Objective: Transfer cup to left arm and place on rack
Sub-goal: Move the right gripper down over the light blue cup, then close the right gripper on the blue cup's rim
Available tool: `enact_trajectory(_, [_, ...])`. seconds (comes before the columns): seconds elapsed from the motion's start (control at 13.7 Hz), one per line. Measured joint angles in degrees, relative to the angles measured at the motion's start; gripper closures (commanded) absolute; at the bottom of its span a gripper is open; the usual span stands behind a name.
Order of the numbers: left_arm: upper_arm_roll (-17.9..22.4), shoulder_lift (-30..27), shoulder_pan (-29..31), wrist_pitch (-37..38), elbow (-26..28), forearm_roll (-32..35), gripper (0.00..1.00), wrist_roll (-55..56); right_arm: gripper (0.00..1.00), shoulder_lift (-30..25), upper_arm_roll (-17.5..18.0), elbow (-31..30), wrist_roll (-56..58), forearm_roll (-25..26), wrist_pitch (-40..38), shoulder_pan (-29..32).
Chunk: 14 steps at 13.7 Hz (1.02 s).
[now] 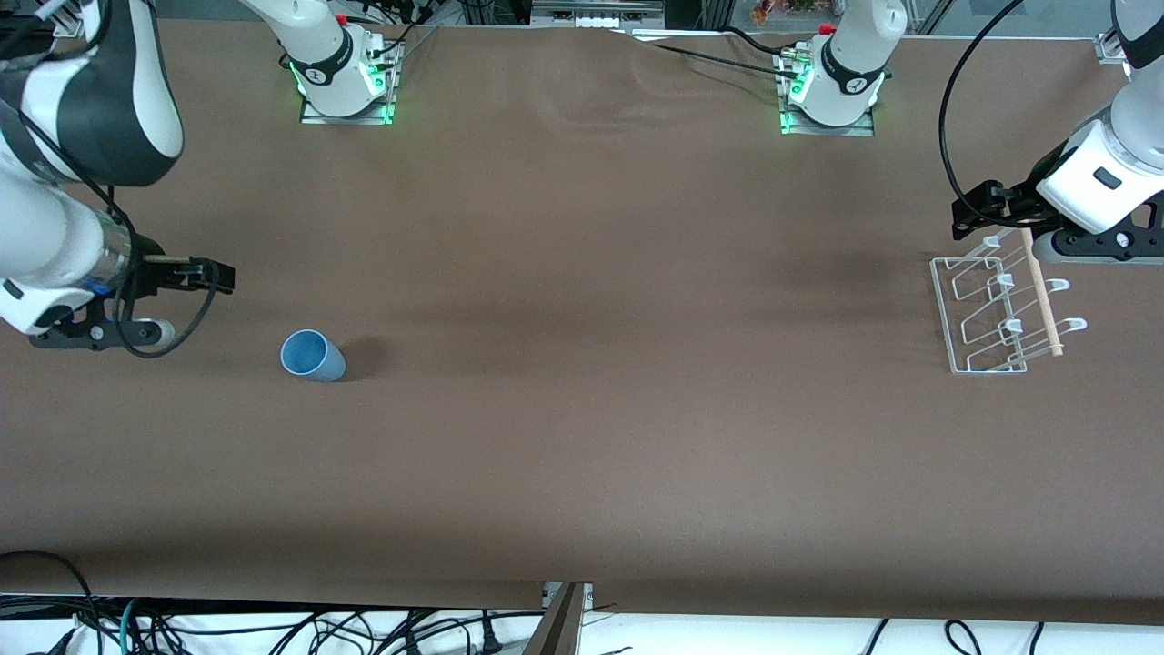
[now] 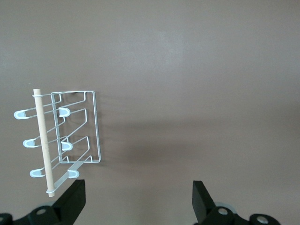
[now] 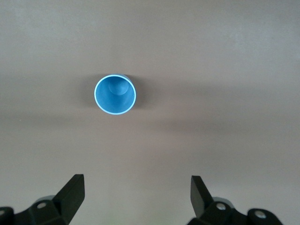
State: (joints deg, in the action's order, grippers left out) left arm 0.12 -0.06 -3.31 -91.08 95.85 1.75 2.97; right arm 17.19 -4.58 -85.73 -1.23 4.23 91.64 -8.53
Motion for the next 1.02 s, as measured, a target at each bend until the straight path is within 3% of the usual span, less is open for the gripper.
enact_trajectory(0.44, [0.0,0.0,0.0,0.0,0.0,0.0,0.0,0.0,0.0,7.8,0.0,-1.6,0.0,-0.3,10.5,0.0])
enact_trajectory(0.66, [0.0,0.0,0.0,0.0,0.0,0.0,0.0,0.0,0.0,12.3,0.0,-2.3,0.0,-2.8,15.5,0.3])
enact_trajectory(1.02, [0.0,0.0,0.0,0.0,0.0,0.0,0.0,0.0,0.0,16.2,0.0,-2.4,0.0,-4.1,18.0,0.9])
